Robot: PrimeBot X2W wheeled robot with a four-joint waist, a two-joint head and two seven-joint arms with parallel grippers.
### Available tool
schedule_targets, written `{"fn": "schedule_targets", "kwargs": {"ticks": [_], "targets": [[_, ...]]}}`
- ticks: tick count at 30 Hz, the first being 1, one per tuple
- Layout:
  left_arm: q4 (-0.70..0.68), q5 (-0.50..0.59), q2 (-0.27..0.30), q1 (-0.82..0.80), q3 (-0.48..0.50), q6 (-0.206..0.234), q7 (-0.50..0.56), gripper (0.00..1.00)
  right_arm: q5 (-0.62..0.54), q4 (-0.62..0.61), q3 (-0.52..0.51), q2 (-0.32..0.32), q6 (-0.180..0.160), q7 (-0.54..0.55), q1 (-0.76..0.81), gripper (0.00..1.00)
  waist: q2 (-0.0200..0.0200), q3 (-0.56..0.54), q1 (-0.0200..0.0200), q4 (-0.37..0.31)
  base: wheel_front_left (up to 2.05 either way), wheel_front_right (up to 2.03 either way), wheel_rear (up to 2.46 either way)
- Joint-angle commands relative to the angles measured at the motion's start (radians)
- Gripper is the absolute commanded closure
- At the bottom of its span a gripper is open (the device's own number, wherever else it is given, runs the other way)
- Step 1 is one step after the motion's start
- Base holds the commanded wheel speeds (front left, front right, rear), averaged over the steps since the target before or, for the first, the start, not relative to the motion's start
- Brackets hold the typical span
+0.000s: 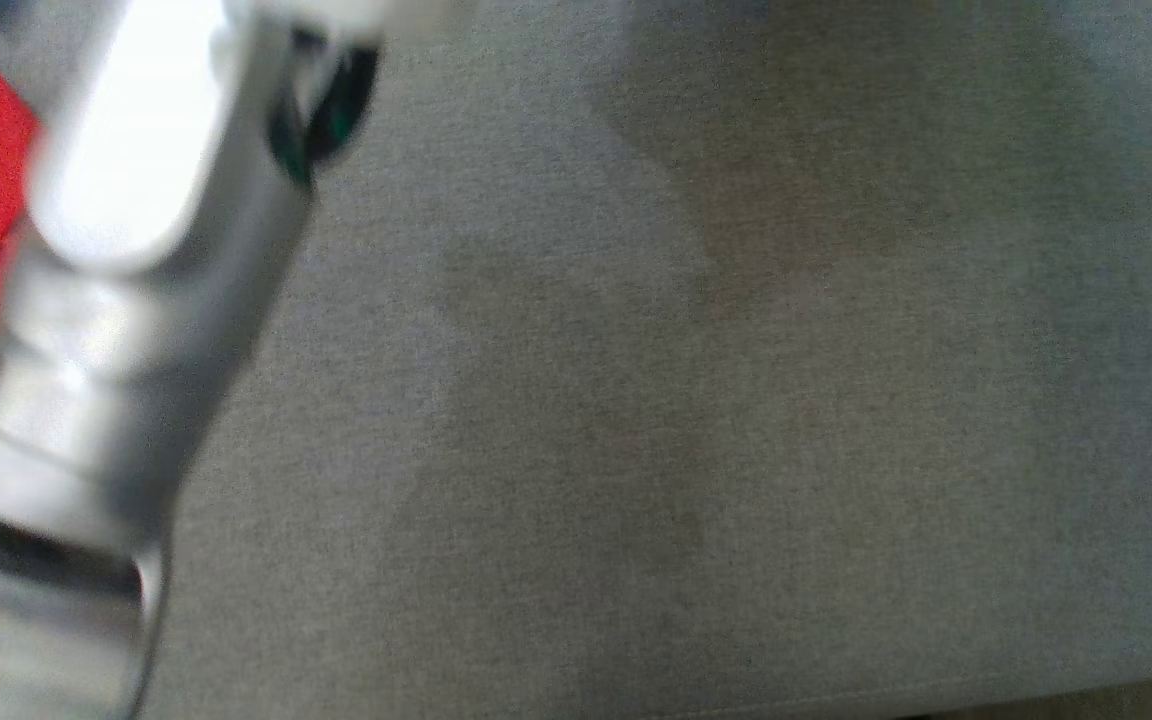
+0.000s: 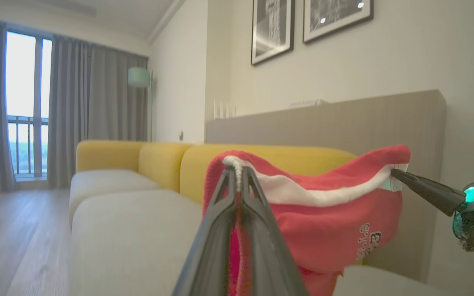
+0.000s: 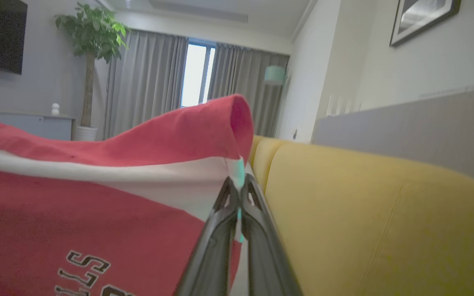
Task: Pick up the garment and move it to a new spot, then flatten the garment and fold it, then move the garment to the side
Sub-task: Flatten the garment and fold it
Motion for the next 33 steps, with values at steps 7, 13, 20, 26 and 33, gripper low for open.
{"fn": "schedule_targets", "kwargs": {"ticks": [7, 13, 20, 26, 33], "targets": [[-0.158, 0.011, 0.028, 0.358, 0.053, -0.006, -0.004, 1.00, 0.064, -0.051, -0.001, 0.009, -0.001, -0.005, 0.313, 1.00, 0.0000, -0.029, -0.0004, 0.019, 0.00, 0.00, 0.00], [-0.259, 0.011, 0.046, 0.667, 0.070, -0.006, -0.004, 1.00, 0.133, -0.099, -0.013, 0.006, -0.001, -0.005, 0.564, 1.00, 0.0000, -0.112, -0.0004, 0.017, 0.00, 0.00, 0.00], [-0.306, 0.045, 0.048, 0.932, 0.064, -0.006, -0.004, 1.00, 0.153, -0.192, -0.042, 0.017, -0.001, 0.000, 0.833, 1.00, 0.0000, -0.206, -0.0004, 0.012, 0.00, 0.00, 0.00], [-0.344, 0.065, 0.031, 1.100, 0.079, -0.006, -0.004, 1.00, 0.147, -0.317, -0.088, 0.036, -0.001, 0.034, 1.016, 1.00, 0.0000, -0.274, -0.0004, 0.013, 0.00, 0.00, 0.00], [-0.365, 0.058, 0.014, 1.154, 0.068, -0.006, -0.004, 1.00, 0.126, -0.416, -0.124, 0.049, -0.001, 0.117, 1.087, 1.00, 0.0000, -0.279, -0.0004, 0.041, 0.00, 0.00, 0.00]]}}
